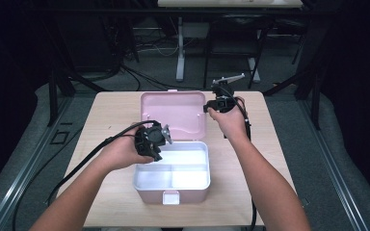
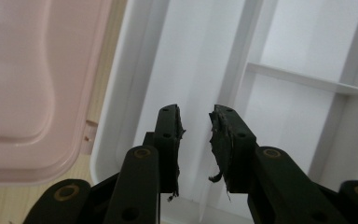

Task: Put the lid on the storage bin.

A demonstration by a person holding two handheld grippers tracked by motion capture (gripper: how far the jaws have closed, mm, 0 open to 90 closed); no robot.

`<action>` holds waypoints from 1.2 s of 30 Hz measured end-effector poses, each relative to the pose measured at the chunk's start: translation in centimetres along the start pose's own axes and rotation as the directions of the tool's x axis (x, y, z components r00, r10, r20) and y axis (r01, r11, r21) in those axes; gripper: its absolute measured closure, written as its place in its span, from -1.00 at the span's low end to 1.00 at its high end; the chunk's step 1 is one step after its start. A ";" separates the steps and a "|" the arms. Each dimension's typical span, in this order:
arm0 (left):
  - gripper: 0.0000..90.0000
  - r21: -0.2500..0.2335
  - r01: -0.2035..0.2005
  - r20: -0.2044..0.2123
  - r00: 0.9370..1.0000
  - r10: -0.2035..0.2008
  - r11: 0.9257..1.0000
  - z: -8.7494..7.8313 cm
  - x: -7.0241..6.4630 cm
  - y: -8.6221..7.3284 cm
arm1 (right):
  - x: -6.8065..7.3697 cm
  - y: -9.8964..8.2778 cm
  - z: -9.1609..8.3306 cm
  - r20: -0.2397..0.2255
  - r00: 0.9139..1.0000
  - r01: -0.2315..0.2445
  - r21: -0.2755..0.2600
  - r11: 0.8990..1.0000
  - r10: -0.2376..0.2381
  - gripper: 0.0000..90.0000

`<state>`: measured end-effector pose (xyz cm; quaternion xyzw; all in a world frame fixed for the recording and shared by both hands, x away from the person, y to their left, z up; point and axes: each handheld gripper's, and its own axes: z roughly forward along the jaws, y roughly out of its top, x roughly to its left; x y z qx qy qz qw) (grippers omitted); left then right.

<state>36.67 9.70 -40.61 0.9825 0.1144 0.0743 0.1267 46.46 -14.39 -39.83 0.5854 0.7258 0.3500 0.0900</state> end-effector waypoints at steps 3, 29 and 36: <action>0.54 -0.020 0.051 -0.017 0.999 -0.051 0.998 -0.2 0.6 -0.8 | 0.0 -0.1 -0.1 -0.005 1.000 0.003 -0.008 1.000 -0.003 0.95; 0.38 -0.476 0.508 -0.021 0.809 -0.587 0.717 -1.5 7.3 -7.1 | 0.5 -0.2 -0.3 -0.009 1.000 0.020 -0.019 1.000 -0.020 0.95; 0.52 -0.518 0.535 -0.038 0.765 -0.643 0.668 -1.4 8.3 -7.3 | 0.4 -0.2 -0.3 -0.015 1.000 0.013 -0.024 1.000 -0.013 0.96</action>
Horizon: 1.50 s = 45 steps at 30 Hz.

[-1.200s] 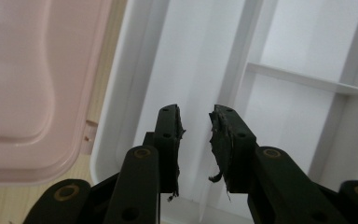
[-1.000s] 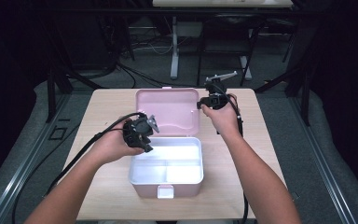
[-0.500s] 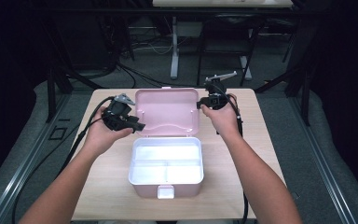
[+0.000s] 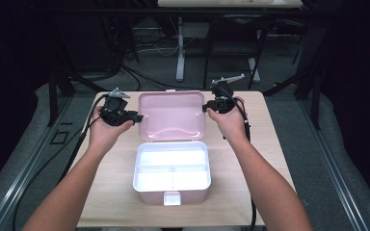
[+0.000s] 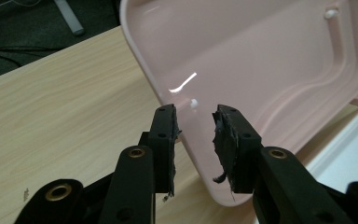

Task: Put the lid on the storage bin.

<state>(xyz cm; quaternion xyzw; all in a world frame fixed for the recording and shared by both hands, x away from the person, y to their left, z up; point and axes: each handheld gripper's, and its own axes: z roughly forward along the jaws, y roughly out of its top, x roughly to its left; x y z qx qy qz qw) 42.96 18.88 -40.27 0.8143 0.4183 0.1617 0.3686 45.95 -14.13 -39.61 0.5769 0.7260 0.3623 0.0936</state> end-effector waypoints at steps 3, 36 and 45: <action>0.54 -0.009 0.019 -0.011 1.000 -0.020 1.000 0.3 0.3 0.1 | 0.0 -0.1 -0.1 0.002 1.000 0.000 -0.007 1.000 0.000 0.96; 0.80 -0.087 0.114 -0.009 0.993 -0.115 0.990 1.6 1.3 0.7 | -0.4 -1.2 -0.1 -0.009 1.000 -0.002 -0.094 0.996 0.001 0.95; 0.82 -0.103 0.103 -0.006 0.995 -0.104 0.989 1.2 1.1 0.6 | -0.4 -1.3 -0.3 -0.017 1.000 0.002 -0.124 0.992 -0.004 0.84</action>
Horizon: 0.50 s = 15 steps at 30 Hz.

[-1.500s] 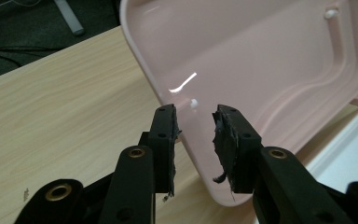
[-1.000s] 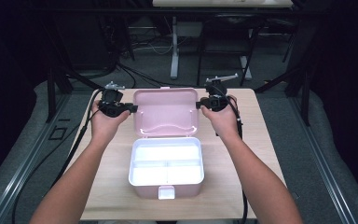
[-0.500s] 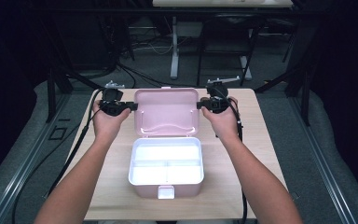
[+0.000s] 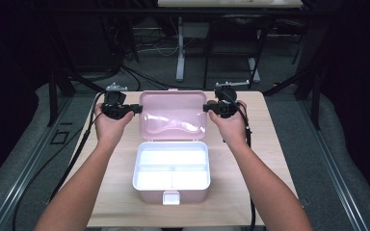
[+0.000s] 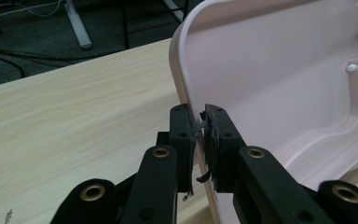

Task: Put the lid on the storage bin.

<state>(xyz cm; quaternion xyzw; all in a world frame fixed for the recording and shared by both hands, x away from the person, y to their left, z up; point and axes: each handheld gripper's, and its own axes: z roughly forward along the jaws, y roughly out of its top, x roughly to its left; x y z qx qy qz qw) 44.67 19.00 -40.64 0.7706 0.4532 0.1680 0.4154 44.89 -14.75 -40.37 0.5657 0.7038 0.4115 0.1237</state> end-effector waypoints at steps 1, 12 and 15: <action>0.82 -0.002 -0.002 -0.001 1.000 0.002 1.000 0.0 0.0 0.0 | 0.0 0.0 0.1 0.001 1.000 -0.001 -0.010 1.000 0.001 0.83; 0.82 -0.015 -0.016 0.000 1.000 0.016 1.000 -0.4 -0.3 -0.1 | 0.2 -0.1 1.0 0.009 0.997 0.076 -0.047 0.996 -0.075 0.66; 0.82 -0.019 -0.014 0.004 1.000 0.014 1.000 -0.4 -0.3 -0.1 | 0.4 -0.1 1.0 0.016 0.996 0.089 -0.056 0.994 -0.089 0.45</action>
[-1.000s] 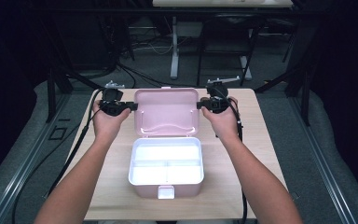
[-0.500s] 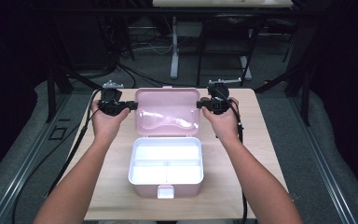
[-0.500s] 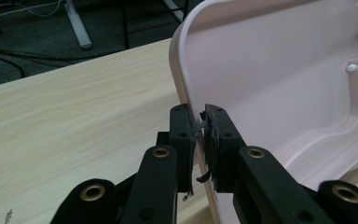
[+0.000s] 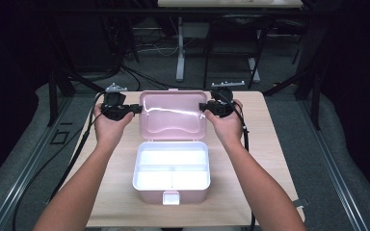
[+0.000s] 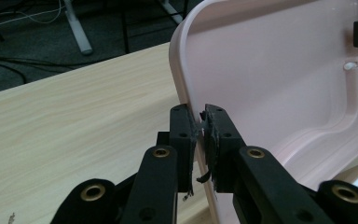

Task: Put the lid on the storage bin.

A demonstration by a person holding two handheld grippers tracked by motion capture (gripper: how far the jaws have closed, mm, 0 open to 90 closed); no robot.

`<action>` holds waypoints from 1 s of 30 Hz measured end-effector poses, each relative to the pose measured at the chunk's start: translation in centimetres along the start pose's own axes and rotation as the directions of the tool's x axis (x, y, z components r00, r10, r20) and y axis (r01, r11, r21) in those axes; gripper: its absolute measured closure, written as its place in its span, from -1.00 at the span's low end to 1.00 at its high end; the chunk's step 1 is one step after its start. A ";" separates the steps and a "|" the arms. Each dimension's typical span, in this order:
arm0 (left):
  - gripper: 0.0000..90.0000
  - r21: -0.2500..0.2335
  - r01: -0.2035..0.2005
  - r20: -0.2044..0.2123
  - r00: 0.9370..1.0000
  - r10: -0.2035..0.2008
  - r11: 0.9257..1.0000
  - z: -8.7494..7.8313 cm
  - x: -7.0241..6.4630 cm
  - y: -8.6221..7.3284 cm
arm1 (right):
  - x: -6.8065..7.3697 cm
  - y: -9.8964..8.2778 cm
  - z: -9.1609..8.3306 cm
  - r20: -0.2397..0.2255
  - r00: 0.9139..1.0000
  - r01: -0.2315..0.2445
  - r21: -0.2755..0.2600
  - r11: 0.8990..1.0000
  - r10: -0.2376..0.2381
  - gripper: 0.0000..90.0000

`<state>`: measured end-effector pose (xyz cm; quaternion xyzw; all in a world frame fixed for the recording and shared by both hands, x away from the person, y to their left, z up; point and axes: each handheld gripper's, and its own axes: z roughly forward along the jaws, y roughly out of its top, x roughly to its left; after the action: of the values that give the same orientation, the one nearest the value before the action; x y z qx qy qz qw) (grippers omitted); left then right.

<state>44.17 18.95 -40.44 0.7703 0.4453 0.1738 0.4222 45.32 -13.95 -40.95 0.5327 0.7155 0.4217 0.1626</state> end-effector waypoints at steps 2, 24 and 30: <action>0.83 0.002 -0.001 0.006 1.000 0.001 1.000 0.0 0.0 0.0 | 0.1 0.0 0.2 -0.024 1.000 0.002 0.008 1.000 -0.002 0.31; 0.86 -0.033 -0.006 0.035 0.999 0.007 0.999 -1.4 -0.4 -0.3 | 0.5 -0.3 -0.4 -0.043 0.998 0.045 -0.020 0.999 -0.046 0.34; 0.88 -0.047 -0.004 0.048 0.999 0.006 0.999 -1.9 -0.4 -0.5 | -0.1 -0.6 -1.4 -0.085 0.996 0.012 -0.059 0.998 -0.017 0.61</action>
<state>42.49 19.63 -39.68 0.7653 0.4288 0.1665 0.4503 44.00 -14.71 -40.59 0.5041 0.7131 0.4635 0.1505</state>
